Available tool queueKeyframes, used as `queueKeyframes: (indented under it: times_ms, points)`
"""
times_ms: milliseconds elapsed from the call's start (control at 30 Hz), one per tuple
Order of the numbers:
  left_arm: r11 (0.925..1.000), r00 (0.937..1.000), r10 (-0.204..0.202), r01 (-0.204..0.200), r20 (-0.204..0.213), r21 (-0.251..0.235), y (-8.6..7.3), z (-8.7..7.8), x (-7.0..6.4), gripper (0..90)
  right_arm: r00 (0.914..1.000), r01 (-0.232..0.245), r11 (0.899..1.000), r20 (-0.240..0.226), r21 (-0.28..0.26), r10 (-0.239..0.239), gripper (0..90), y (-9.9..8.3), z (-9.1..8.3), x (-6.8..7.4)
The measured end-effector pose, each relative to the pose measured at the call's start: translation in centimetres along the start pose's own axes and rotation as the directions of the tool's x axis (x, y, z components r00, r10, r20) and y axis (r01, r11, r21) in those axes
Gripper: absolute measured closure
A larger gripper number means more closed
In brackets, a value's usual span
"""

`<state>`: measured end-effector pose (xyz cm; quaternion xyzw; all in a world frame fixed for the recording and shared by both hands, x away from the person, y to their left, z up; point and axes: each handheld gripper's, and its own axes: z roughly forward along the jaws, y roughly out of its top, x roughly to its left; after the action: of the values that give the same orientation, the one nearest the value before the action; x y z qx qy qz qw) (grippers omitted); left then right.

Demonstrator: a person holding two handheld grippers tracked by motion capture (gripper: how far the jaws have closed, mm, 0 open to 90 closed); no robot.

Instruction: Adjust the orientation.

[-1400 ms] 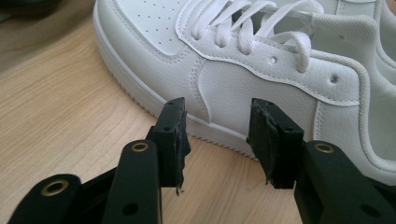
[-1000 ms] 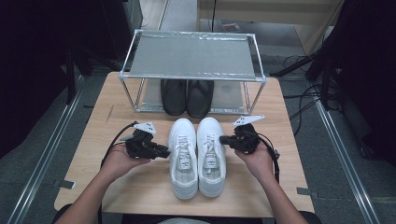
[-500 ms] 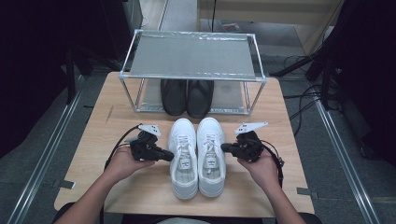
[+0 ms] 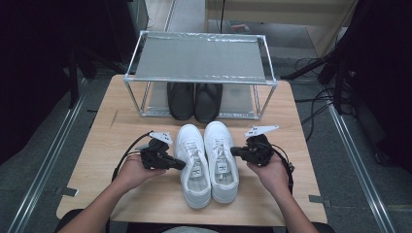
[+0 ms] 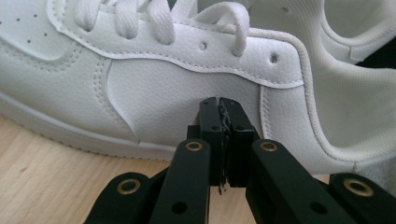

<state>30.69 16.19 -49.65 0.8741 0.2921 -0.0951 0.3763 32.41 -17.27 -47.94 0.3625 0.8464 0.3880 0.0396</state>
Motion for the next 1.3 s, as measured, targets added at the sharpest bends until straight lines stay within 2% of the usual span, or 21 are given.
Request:
queueKeyframes:
  times_ms: [133, 333, 433, 600, 667, 733, 867, 967, 1067, 1167, 1300]
  points:
    - [1.0000, 0.9998, 0.004, -0.004, 0.021, 0.002, 0.2, 0.6, -0.4, 88.9, 0.9999, -0.011, 1.000, 0.013, -0.011, 0.011, 90.0, 0.0, -0.1, -0.5]
    - [0.9998, 0.9997, 0.012, -0.011, 0.024, -0.013, 0.7, 2.0, -1.6, 89.3, 0.9981, -0.019, 0.999, 0.058, -0.032, 0.021, 90.0, 0.2, -0.1, -1.4]
    - [0.9993, 0.9986, 0.035, -0.035, 0.039, -0.012, 1.1, 2.7, -2.1, 89.5, 0.9963, -0.034, 0.998, 0.077, -0.045, 0.037, 90.0, 0.3, -0.1, -1.9]
    - [0.9993, 0.9975, 0.032, -0.030, 0.063, -0.022, 1.4, 3.5, -2.6, 88.7, 0.9935, -0.060, 0.996, 0.093, -0.065, 0.065, 90.0, 0.3, -0.2, -2.7]
    - [0.9989, 0.9971, 0.046, -0.045, 0.061, -0.014, 1.5, 3.3, -2.7, 87.3, 0.9935, -0.061, 0.996, 0.093, -0.069, 0.067, 89.2, 0.3, -0.2, -2.9]
    - [0.9983, 0.9958, 0.058, -0.058, 0.071, -0.004, 1.5, 2.8, -2.8, 84.9, 0.9911, -0.058, 0.995, 0.115, -0.076, 0.066, 86.0, 0.3, -0.4, -2.9]
    - [0.9959, 0.9911, 0.091, -0.090, 0.098, -0.010, 1.4, 1.8, -3.1, 78.3, 0.9914, -0.062, 0.988, 0.106, -0.143, 0.078, 81.1, 0.3, -1.6, -2.7]
    - [0.9932, 0.9907, 0.116, -0.115, 0.071, -0.020, 1.5, 0.9, -3.2, 72.1, 0.9925, -0.063, 0.982, 0.092, -0.178, 0.081, 79.0, 0.2, -2.5, -2.4]
    - [0.9924, 0.9921, 0.117, -0.115, 0.047, -0.044, 1.3, 0.1, -3.0, 65.9, 0.9937, -0.066, 0.979, 0.076, -0.195, 0.083, 77.4, 0.1, -3.2, -1.8]
    - [0.9917, 0.9931, 0.113, -0.111, 0.029, -0.064, 1.1, -0.6, -2.6, 59.2, 0.9955, -0.061, 0.978, 0.059, -0.199, 0.074, 74.9, 0.0, -3.4, -1.1]
    - [0.9899, 0.9930, 0.117, -0.116, 0.014, -0.082, 1.0, -1.2, -2.3, 54.6, 0.9972, -0.044, 0.979, 0.051, -0.197, 0.055, 71.4, 0.0, -3.6, -0.2]
